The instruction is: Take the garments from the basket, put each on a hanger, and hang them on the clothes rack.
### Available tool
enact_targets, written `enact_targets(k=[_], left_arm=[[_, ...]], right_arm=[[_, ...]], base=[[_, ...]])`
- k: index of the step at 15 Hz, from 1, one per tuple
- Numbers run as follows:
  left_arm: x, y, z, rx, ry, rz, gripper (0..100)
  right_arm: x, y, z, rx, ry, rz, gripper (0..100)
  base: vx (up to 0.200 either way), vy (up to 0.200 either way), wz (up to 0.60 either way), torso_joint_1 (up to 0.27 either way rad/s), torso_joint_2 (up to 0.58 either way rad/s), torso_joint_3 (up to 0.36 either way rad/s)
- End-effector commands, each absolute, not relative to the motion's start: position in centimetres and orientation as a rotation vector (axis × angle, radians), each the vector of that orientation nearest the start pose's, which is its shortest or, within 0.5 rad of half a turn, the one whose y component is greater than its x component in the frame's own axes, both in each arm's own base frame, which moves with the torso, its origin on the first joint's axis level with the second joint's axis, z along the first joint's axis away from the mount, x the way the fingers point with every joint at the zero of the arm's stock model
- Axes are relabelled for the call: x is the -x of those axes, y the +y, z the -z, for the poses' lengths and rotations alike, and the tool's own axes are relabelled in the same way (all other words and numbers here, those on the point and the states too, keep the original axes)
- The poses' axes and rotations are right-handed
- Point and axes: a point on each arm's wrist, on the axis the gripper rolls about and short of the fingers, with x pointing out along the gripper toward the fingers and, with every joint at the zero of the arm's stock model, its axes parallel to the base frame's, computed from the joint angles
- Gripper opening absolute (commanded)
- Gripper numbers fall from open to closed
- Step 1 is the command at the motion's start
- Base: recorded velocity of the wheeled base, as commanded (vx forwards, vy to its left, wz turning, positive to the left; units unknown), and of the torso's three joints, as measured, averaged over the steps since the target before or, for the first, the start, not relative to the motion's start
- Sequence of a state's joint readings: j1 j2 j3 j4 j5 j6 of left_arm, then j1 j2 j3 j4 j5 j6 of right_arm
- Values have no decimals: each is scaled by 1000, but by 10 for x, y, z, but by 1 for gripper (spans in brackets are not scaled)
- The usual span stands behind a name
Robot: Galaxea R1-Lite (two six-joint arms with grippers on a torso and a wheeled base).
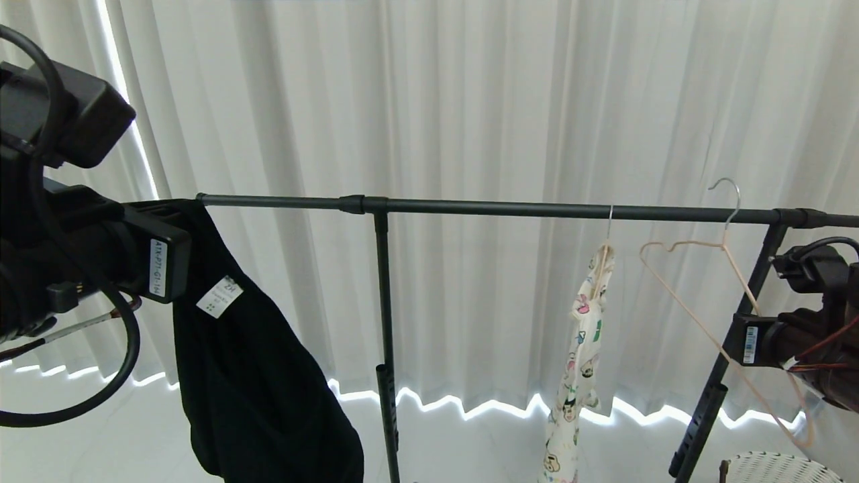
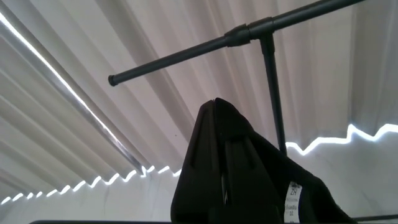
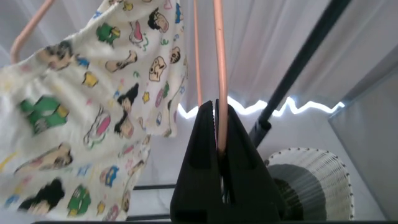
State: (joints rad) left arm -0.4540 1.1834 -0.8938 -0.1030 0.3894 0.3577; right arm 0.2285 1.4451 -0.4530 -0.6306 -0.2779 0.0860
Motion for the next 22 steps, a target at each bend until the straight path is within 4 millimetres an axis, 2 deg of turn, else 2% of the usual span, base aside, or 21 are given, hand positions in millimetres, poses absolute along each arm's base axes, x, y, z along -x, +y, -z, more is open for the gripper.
enact_targets(k=[1,6,12,22], left_arm=[[-161,-69,-282,-432,156,94,0],[-161,-69,-282,-432,156,97,0],[-161,-69,-281,-435,157,96,0],[-162,-70,-278,-457,166,101,0]], right_arm=[[-209,43,-161,1,330,61,0],[-205,43,-166,18,308,45,0],[-198,46,-172,13,277,18,0],[-183,49,-172,17,268,-29,0]], base=[[-200,0,0,7,2,-2],[-200,0,0,2,3,1],[0,0,0,0,0,0],[0,-200,0,4,5,4]])
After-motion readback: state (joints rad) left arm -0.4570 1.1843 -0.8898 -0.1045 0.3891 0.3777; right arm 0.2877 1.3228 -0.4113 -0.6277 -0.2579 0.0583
